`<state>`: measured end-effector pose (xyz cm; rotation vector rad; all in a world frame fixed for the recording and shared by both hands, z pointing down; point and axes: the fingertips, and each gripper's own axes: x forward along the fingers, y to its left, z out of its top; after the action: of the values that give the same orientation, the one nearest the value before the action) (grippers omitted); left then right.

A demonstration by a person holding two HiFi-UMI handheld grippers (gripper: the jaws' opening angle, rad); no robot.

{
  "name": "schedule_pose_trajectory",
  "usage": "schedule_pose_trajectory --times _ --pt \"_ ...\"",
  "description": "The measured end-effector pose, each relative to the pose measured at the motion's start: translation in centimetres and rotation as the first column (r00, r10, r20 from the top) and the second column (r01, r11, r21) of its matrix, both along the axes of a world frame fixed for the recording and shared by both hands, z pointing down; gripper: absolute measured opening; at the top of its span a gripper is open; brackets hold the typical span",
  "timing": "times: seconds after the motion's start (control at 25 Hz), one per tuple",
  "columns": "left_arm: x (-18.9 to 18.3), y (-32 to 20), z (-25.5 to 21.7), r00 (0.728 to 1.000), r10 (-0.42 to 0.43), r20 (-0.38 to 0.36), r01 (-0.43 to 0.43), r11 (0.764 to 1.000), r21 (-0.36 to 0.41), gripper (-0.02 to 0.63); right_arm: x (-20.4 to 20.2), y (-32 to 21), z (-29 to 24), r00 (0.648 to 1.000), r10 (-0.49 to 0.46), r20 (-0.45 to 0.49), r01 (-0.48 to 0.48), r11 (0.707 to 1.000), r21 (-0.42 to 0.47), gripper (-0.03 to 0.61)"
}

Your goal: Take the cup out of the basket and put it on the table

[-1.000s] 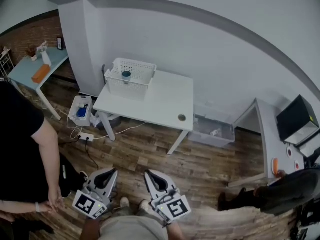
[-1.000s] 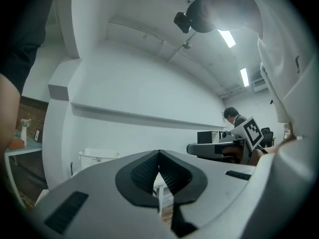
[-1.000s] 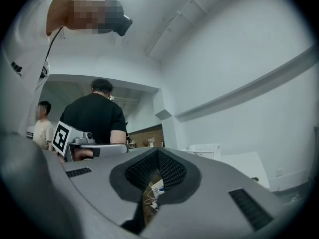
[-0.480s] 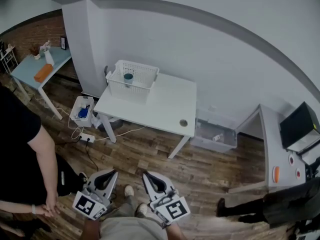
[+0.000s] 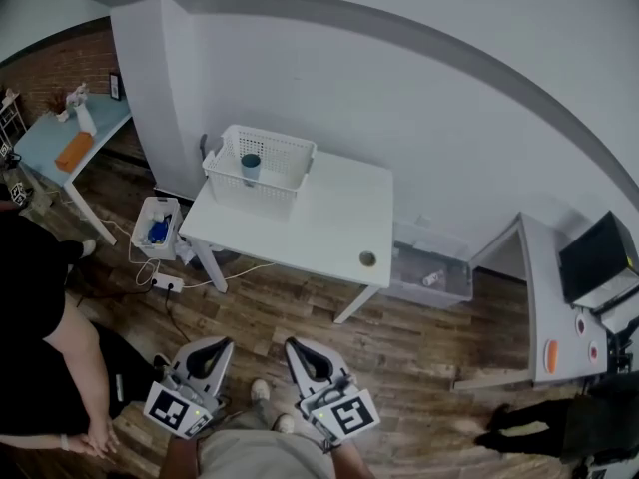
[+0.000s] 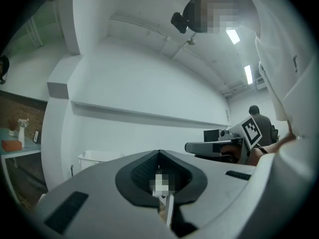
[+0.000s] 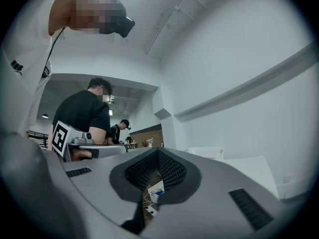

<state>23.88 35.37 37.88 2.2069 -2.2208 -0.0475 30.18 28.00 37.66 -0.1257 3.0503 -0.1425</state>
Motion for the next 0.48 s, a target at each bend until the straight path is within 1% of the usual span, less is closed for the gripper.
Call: schedule_pose_trajectory --times 0.16,0.48 --pt "-2.6 -1.2 -0.1 1.0 0.004 0.001 -0.004 1.0 0.014 0.002 -2.6 -1.2 0.2 1.0 0.004 -0.011 -0.004 1.0 0.0 0.009" --pt "-7.2 -3.2 0.3 0.999 0.029 -0.015 -0.029 1.0 0.004 0.002 -7.7 -2.9 0.9 0.999 0.012 -0.033 -0.011 1.0 0.029 0.009"
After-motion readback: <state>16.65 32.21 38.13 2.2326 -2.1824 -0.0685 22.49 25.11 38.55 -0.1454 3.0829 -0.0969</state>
